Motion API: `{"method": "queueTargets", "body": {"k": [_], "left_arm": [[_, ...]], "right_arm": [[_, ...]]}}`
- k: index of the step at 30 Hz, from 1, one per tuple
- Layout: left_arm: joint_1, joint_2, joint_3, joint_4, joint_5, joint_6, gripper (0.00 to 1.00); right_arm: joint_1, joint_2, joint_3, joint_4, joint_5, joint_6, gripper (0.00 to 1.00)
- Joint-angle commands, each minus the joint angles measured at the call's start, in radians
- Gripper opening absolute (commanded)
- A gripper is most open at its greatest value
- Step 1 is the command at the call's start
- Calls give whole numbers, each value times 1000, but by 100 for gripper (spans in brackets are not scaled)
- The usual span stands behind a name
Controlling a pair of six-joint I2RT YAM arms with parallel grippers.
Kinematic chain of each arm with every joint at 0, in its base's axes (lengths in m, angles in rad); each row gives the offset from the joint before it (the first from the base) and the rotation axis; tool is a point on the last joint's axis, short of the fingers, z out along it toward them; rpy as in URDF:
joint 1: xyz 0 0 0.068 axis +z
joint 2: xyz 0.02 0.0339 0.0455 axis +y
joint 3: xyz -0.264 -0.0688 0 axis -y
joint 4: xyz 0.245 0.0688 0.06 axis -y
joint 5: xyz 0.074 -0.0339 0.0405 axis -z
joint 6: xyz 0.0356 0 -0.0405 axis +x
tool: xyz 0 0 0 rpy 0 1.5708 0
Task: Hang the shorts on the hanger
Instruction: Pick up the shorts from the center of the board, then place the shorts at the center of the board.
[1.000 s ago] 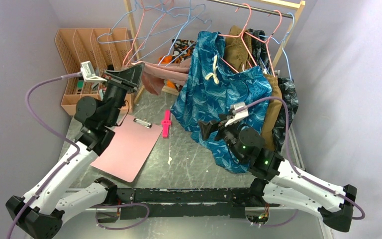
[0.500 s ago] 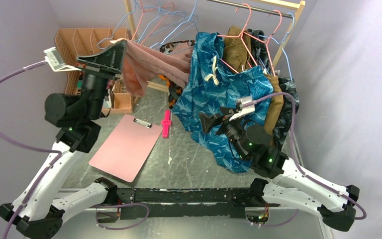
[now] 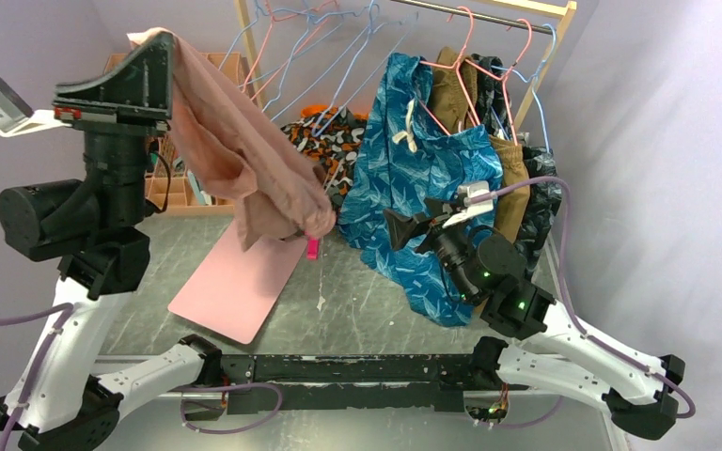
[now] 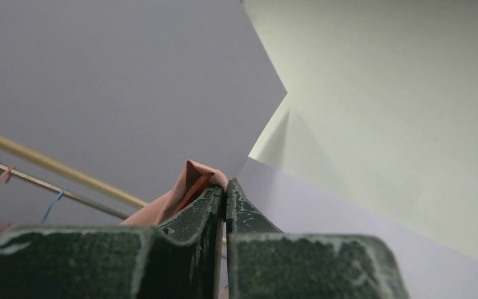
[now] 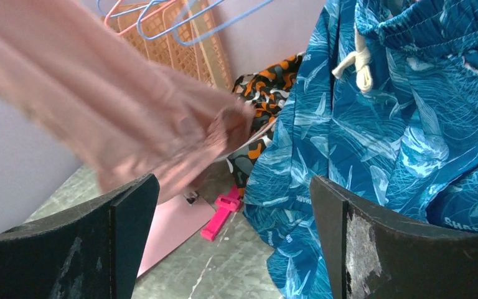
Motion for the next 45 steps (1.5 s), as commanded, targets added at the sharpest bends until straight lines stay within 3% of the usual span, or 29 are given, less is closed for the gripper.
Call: {"method": "queueTargets", "body": {"k": [1, 9, 20, 27, 34, 39, 42, 45], "left_arm": [[-7, 26, 114, 9, 38, 45, 7], [-6, 75, 191, 1, 119, 6, 7], [-7, -18, -124, -109, 73, -39, 7], [-7, 40, 43, -129, 161, -29, 7], [-7, 93, 145, -37, 284, -135, 7], [-7, 126, 145, -36, 322, -151, 7], [-7, 73, 7, -66, 271, -124, 7], [-7, -35, -134, -201, 131, -31, 7]], "right_arm": [[8, -3, 45, -12, -12, -34, 96], [7, 42, 80, -35, -90, -40, 97], [7, 77, -1, -83, -315, 23, 97], [7, 71, 14, -115, -453, 10, 97], [7, 48, 31, -130, -615, 11, 97], [7, 29, -12, -135, -580, 30, 97], [7, 1, -48, -141, -527, 58, 96], [7, -49, -81, -172, -445, 90, 96]]}}
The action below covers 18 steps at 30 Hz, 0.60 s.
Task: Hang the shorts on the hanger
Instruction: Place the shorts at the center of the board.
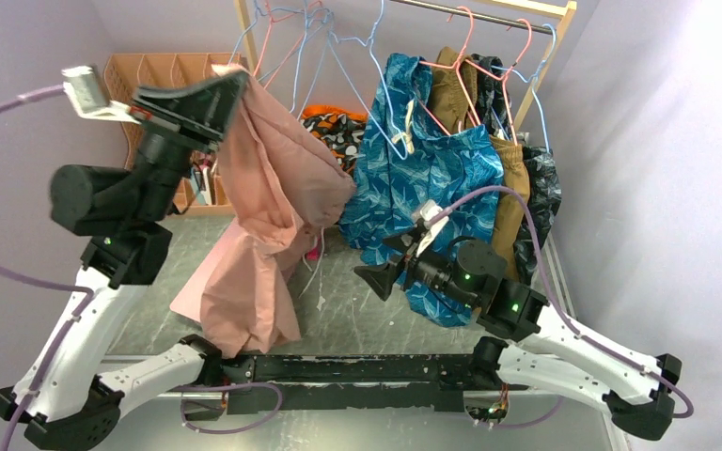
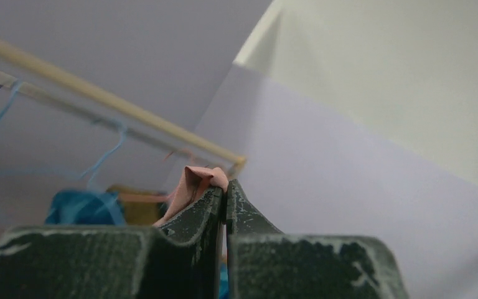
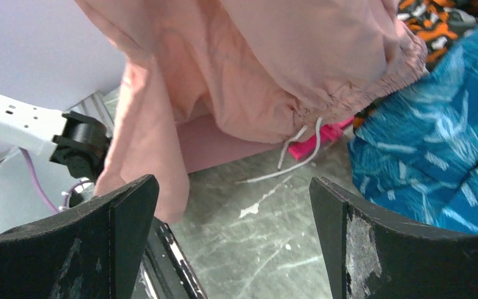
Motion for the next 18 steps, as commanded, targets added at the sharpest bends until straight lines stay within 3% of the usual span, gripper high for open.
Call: {"method": "queueTargets", "body": {"k": [1, 6, 8, 15, 17, 18], "left_arm": [[-4, -128, -179, -224, -197, 129, 7], [-4, -342, -372, -590, -752, 171, 7], [-4, -402, -444, -695, -906, 150, 7], [-3, -442, -399, -1087, -1207, -22, 7], [-4, -425, -342, -1248, -1295, -153, 13], [-4, -418, -308, -1313, -1328, -203, 22]], "right_arm": [[6, -85, -53, -51, 120, 55, 96], [7, -173, -95, -125, 201, 94, 96], [6, -188, -107, -134, 219, 104, 96], [6, -154, -102, -130, 269, 114, 96], [6, -143, -97, -125, 274, 108, 96], [6, -140, -96, -124, 276, 108, 96]]}}
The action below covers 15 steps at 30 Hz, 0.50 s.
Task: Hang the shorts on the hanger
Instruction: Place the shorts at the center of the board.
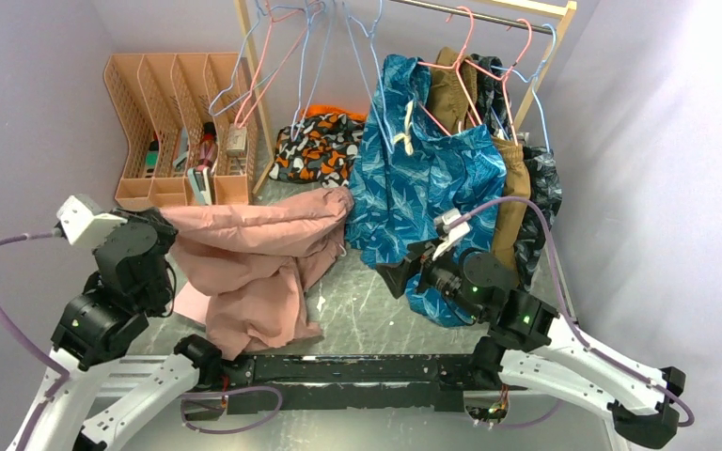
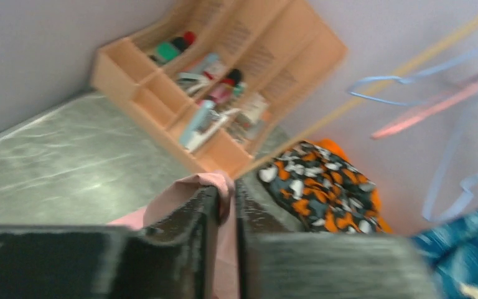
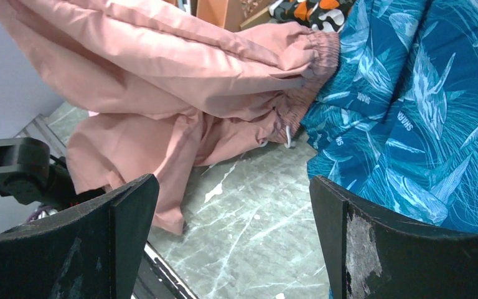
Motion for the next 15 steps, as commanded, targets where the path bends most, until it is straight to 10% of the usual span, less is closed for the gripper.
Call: {"method": "queueTargets", "body": {"k": [1, 7, 11, 15], "left_arm": [[-3, 28, 139, -386, -277, -235, 38], [-3, 24, 198, -110, 48, 177, 98], [-3, 91, 149, 83, 624, 395, 98], [-3, 293, 135, 44, 872, 463, 100]], "right_arm": [[6, 11, 3, 6, 39, 5, 96], [7, 18, -3, 16, 40, -3, 96], [6, 35, -6, 31, 40, -4, 97], [7, 51, -12, 35, 39, -1, 97]]}}
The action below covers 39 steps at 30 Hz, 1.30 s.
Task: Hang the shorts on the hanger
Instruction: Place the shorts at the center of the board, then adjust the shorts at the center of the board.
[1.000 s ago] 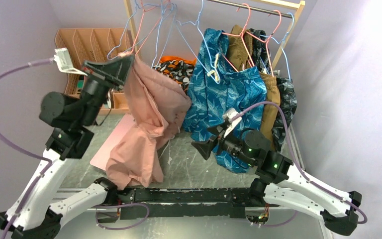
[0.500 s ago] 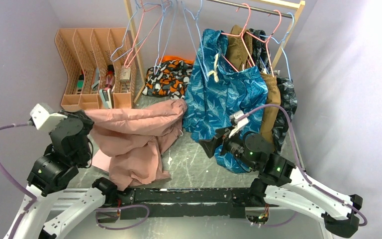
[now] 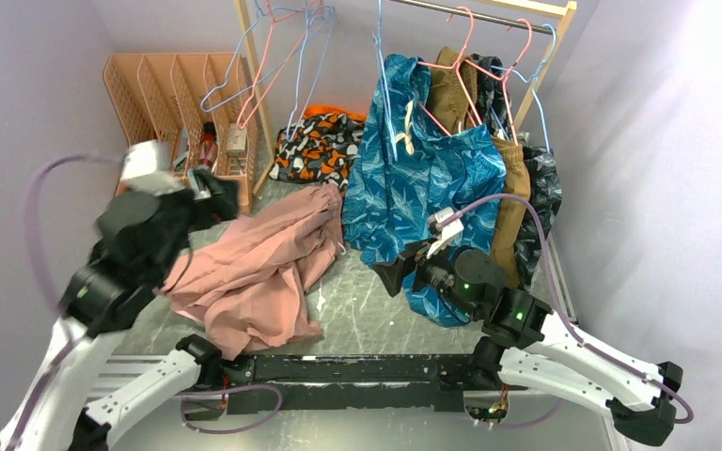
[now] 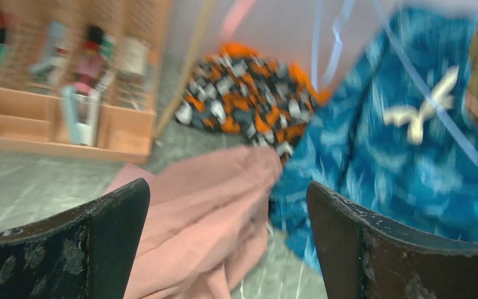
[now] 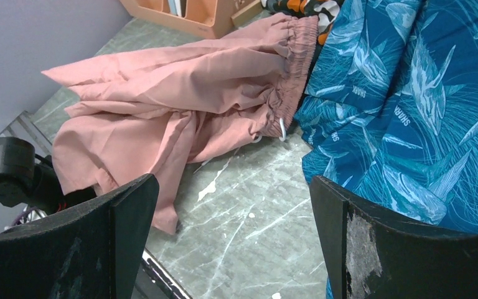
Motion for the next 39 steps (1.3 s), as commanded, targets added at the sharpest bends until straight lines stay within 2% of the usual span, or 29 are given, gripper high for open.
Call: {"method": "queueTargets", "body": {"k": [1, 5, 8, 18, 23, 26, 30, 33, 34, 39], "left_arm": [[-3, 223, -66, 60, 458, 189, 100], [-3, 303, -196, 242, 499, 230, 100], [-3, 391, -230, 361, 507, 260, 99], [-3, 664, -224, 599, 478, 311, 95], [-4, 818, -175, 629, 467, 355, 92], [-5, 897, -135, 590, 446, 364, 80], [-5, 923, -103, 526, 475, 356, 39], [-10, 852, -114, 498, 479, 346, 12], [-14, 809, -121, 486, 475, 348, 8], [-18, 516, -199, 427, 482, 364, 7]], "right_arm": [[6, 9, -17, 27, 20, 0, 97], [7, 24, -24, 30, 36, 7, 97], [6, 34, -29, 30, 46, 19, 97], [6, 50, -18, 32, 64, 16, 97], [7, 48, -3, 13, 64, 15, 97], [7, 35, 3, 2, 63, 15, 97], [6, 24, 7, -14, 77, 12, 97], [6, 21, 7, -13, 78, 12, 97], [7, 20, 8, -12, 76, 13, 97], [6, 29, 3, 13, 55, 26, 97]]}}
